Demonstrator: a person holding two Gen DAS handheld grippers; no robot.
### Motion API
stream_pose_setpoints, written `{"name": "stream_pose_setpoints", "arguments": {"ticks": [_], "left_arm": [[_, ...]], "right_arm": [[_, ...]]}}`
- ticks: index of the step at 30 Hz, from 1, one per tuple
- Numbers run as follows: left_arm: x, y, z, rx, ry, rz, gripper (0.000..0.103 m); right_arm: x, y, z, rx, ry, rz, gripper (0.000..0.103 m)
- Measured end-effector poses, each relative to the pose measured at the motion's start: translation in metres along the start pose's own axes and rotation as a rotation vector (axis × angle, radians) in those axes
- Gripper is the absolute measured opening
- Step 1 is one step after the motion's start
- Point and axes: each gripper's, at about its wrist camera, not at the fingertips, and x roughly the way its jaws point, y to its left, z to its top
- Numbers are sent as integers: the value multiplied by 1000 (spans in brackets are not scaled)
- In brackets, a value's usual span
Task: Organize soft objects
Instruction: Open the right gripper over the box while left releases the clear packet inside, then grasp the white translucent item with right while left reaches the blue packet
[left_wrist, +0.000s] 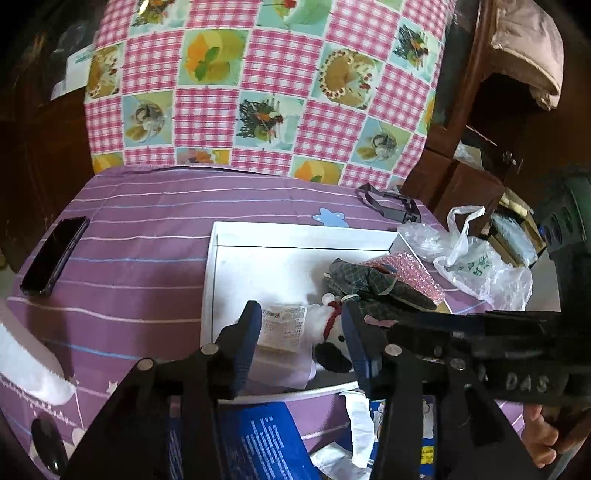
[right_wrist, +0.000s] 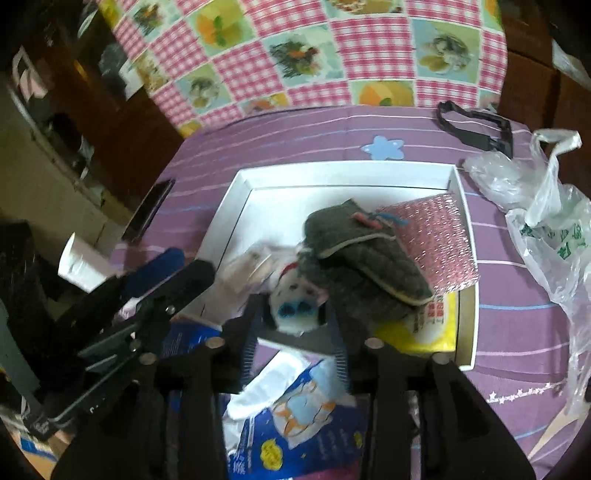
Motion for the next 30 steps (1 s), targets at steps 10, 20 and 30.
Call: {"name": "stream_pose_setpoints", "arguments": {"ticks": [10, 20, 30], "left_arm": [[-19, 3, -20, -2, 7, 67, 45], [-35, 22, -42, -17, 15, 172, 45], [-49, 64, -70, -130, -5, 181, 80]], "right_arm": [[-7, 4, -9, 41, 133, 54, 44], [23, 15, -23, 82, 290, 60, 44], [52, 30, -31, 88, 344, -50, 44]]}}
